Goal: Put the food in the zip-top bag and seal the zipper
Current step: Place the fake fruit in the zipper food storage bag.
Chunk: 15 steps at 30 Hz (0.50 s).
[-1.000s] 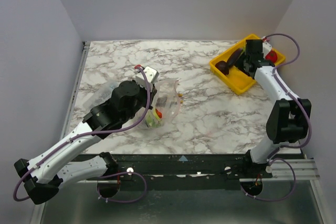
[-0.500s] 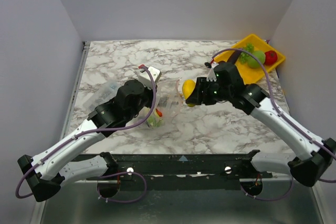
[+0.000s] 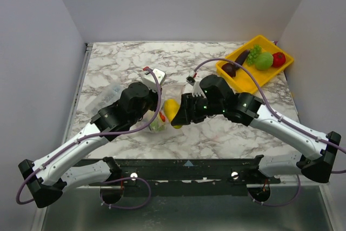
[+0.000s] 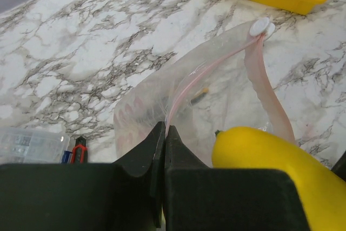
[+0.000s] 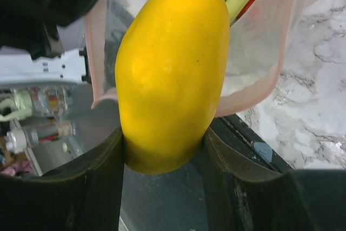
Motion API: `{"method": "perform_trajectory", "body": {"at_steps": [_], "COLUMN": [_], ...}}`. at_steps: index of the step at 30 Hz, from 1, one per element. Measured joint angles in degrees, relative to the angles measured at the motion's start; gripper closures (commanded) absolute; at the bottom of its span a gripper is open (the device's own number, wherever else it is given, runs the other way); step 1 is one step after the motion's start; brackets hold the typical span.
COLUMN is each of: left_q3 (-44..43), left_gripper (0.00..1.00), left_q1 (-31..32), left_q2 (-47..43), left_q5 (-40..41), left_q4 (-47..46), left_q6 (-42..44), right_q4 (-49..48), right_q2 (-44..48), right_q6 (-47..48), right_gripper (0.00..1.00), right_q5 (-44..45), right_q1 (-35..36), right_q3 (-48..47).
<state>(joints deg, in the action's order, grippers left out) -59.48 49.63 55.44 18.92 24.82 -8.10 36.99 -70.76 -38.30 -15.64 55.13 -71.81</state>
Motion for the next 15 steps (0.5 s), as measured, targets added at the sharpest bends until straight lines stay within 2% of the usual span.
{"method": "perform_trajectory", "body": {"at_steps": [11,15], "left_q3": [2.75,3.37], "left_gripper": [1.00,1.00], "left_q1": [0.00,0.00], "left_q2": [-5.05,-6.32], "left_q5": [-4.68,-5.46], "left_q4": [-2.82,-3.58], "left_q6": [0.59,0.66], "right_q4": [0.46,0.68], "right_q2": [-6.40,-7.74], "right_q6": [-8.24,-9.20], "right_gripper": [0.91,0.82], "right_q5": [5.22,6.19], "right_q1": [-0.07,-0.07], "right_q3": [-7.37,-7.39]}}
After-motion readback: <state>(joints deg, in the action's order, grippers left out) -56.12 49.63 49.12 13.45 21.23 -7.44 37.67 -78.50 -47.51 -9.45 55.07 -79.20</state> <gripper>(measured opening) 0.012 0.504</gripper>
